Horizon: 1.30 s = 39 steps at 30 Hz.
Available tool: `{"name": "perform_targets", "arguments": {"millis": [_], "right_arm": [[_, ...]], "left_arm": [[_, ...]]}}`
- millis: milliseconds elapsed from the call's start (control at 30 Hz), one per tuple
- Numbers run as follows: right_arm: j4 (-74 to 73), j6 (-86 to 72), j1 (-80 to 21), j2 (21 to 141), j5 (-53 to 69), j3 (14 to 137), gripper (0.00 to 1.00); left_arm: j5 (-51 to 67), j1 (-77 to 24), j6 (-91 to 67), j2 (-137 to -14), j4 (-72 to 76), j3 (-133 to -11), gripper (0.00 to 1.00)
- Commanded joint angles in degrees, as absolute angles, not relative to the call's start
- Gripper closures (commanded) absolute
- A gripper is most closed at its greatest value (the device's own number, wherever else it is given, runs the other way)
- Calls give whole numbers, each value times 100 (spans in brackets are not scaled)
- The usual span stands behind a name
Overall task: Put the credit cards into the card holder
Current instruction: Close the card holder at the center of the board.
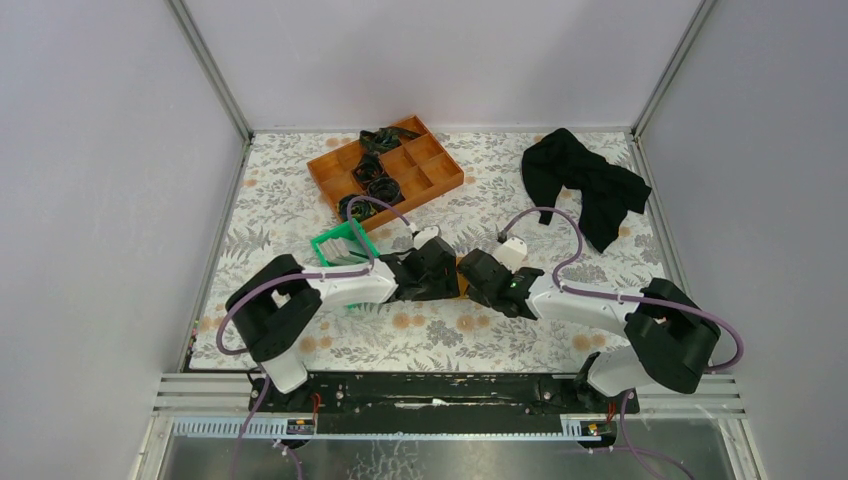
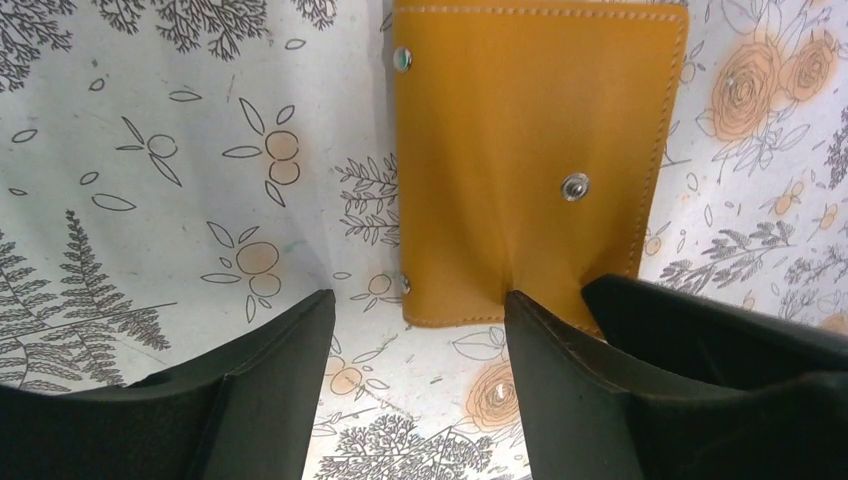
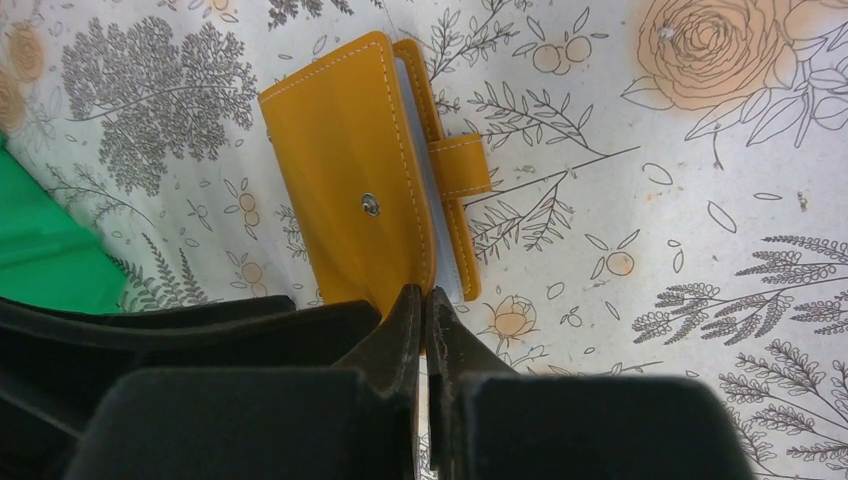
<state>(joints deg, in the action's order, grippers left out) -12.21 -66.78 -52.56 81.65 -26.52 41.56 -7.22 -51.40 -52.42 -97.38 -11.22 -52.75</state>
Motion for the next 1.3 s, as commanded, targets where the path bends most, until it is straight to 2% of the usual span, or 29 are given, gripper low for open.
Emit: {"name": "perform_targets", "arguments": {"millis": [0,100,400,500,767,933,1267], "right_arm": [[-1348,-6578,-5273,8233,-2564,4304,100],[-1435,-6450,-5265,8218,-2566,4308,95],[-1605,-5966,-5264,7849,-2697,4336,48],[-1735,-5811,-5263,7650,-2996,4399,40],[-1819,-5292,-4996,7385,-3501,4312,34],[-1676,-4883,-4639,7631,-3279,4108,35],[-970,-4308,-4605,8109,-2753,3904,35]], "left_arm": [[-1206,-5177,-5415,-10023,-1343,-5393,29],[-1369,-5201,-5500,-10095,-1484,-5483,29],[-1455,-5227,-5634,-10473,-1762,-5678,30],[-1427,-5229,-5715,-10530,-1773,-5678,30],[-1407,-5234,-5810,-10666,-1908,-5748,31],[-1427,-5230,-5803,-10695,-2022,-5748,31],[-1495,-5231,-5740,-10718,-2344,-5765,31]]}}
